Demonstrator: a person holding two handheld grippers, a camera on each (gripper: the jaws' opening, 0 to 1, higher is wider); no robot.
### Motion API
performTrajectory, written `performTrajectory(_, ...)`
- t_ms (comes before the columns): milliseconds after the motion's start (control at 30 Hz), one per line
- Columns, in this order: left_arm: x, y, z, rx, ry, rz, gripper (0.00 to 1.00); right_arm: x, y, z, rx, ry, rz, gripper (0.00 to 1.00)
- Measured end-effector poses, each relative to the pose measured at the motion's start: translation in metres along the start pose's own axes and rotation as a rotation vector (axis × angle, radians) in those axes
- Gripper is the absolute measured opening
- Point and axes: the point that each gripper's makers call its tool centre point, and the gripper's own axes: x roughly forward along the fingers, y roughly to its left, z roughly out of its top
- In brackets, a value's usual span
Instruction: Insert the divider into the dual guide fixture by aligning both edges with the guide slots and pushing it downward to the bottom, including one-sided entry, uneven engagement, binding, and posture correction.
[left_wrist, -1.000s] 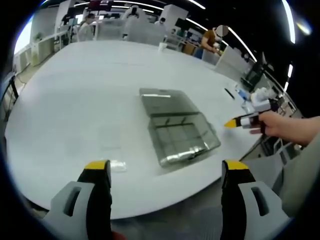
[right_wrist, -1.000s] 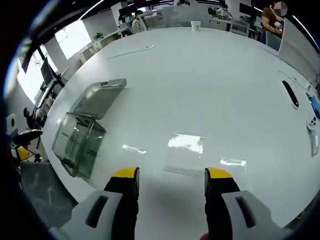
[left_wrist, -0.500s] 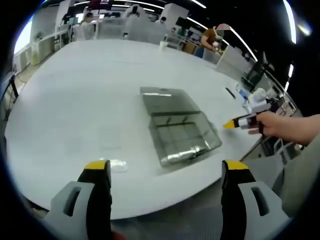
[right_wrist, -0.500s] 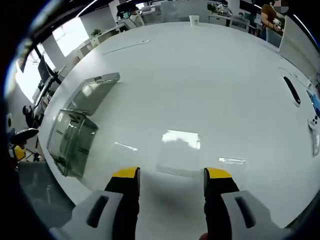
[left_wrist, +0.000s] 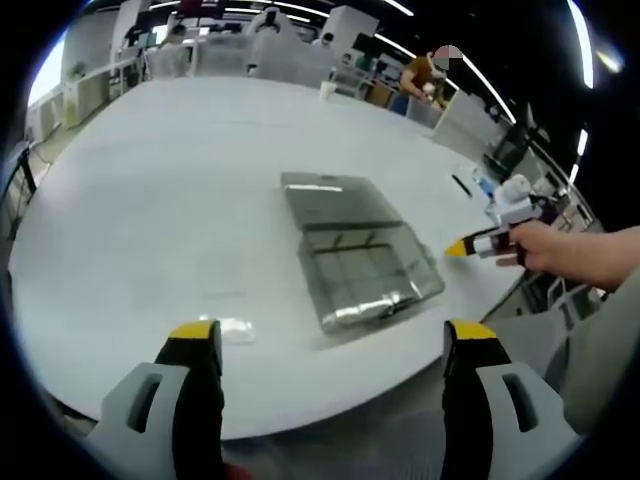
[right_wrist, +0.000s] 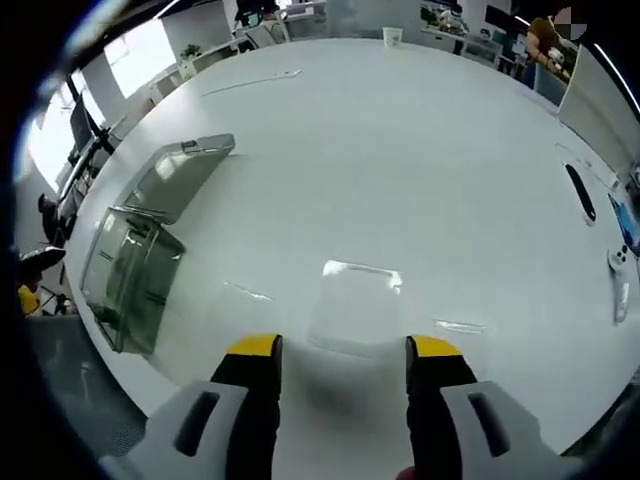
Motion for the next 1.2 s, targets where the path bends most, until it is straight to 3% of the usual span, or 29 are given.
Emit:
performTrajectory(267,-0.0003,0.0005,-0.0005,-0.003,-0.003,-0.001,0.9,0.0,-0.0002,-0.0014,-0.021,0.021,-0.035,0.45)
performTrajectory(633,-0.0004,-0.0007,-0.001,-0.002,-0.005,-0.005,0.9,0.0012,0.0012,0.0002,-0.031,0.064,-0.029,0.41)
performTrajectory(1200,-0.0006,-0.0017,0.0012,0.007,-0.012,-0.007,0.89,0.0031,0.0005,0.0001,-0.035,0.189,-0.024,0.39)
